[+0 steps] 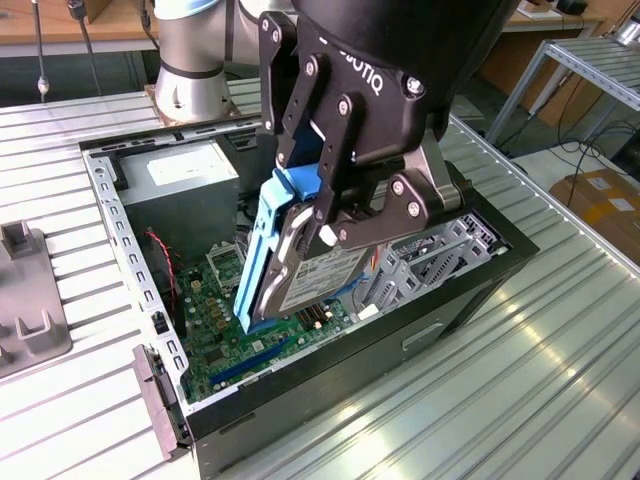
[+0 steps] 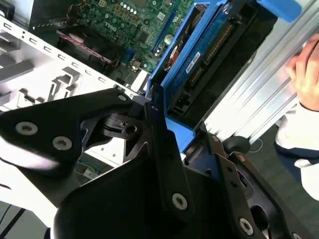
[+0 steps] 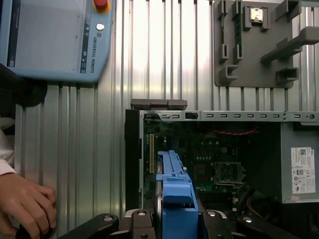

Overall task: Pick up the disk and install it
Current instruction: 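Pick up the disk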

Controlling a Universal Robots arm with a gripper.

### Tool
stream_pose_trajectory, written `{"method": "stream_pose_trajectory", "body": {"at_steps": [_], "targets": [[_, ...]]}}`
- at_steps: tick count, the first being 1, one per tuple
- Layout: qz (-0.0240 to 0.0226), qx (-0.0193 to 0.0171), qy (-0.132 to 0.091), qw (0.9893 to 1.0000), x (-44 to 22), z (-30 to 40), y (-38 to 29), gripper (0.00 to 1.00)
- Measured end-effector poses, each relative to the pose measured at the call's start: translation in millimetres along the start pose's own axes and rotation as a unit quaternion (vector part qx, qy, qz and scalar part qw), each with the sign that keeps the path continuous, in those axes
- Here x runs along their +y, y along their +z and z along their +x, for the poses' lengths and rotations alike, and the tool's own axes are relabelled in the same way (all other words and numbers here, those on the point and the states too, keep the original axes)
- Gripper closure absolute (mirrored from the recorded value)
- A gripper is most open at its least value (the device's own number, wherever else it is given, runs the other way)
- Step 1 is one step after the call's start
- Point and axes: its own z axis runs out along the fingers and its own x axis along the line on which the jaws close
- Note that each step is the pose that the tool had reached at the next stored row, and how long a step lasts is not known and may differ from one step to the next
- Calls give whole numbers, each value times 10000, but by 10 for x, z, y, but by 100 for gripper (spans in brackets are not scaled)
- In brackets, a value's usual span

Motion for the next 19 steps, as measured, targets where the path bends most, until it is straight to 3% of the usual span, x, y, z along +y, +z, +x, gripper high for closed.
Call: {"method": "stream_pose_trajectory", "body": {"at_steps": [19], "targets": [[0,0,0,10000,-197,-1,3,63]]}}
